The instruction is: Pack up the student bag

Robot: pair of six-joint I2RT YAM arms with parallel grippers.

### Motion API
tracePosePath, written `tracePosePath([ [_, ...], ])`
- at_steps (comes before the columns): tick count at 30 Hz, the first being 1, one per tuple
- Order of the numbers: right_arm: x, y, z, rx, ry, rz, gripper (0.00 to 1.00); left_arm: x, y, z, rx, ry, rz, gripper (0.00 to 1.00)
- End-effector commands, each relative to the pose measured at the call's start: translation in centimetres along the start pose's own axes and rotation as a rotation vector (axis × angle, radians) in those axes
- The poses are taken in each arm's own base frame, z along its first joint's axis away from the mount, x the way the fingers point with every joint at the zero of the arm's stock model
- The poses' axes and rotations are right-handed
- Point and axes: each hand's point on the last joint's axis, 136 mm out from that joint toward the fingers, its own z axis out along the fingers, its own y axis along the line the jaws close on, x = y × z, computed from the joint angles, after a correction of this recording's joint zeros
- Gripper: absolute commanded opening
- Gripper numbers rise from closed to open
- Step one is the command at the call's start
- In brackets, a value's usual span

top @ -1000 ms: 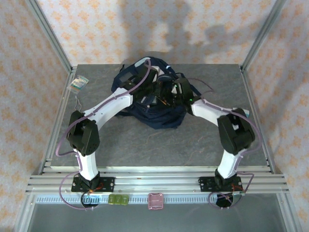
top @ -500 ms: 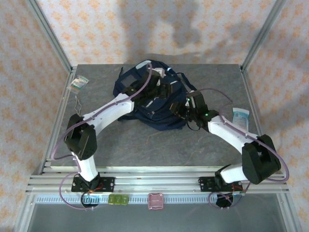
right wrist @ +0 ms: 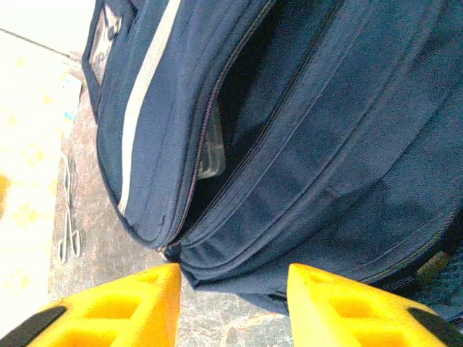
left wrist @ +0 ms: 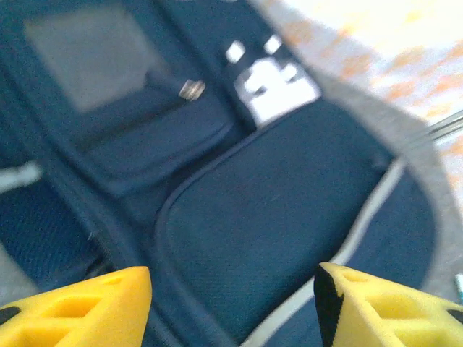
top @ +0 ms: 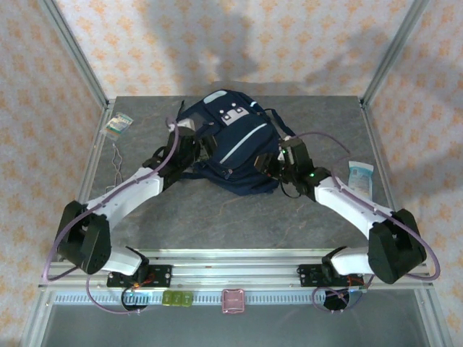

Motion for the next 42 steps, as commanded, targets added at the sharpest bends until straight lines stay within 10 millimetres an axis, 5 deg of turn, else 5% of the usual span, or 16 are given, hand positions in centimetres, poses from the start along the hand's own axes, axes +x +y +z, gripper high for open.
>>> tracePosePath([
  [1, 0.6, 0.7, -0.1, 0.013, 0.002, -0.051, 0.42, 0.8, -0.6, 1.7, 0.049, 0.013, -0.09, 0.62],
  [10, 1.3, 1.3, 0.5, -0.025, 0.014, -0.024, 0.41, 2.3, -0.4, 4.8, 0.054, 0.055, -0.127, 0.62],
  [14, 1.9, 1.2, 0.9, -0.018, 0.035, -0.032, 0.4, 2.7, -0.6, 6.1, 0.055, 0.078, -0.123, 0.55],
  [22, 4.3, 0.8, 2.0, 0.032, 0.073, -0.077, 0.37, 3.6, -1.7, 7.2, 0.101, 0.14, -0.126, 0.0],
  [35, 4.2, 3.5, 4.6, 0.015, 0.06, -0.127, 0.38, 1.0, -6.8, 2.7, 0.322, 0.122, -0.237, 0.0],
  [42, 2.6, 4.2, 5.2, 0.053, -0.024, -0.1, 0.37, 1.1, -7.6, 2.1, 0.346, 0.12, -0.242, 0.0],
])
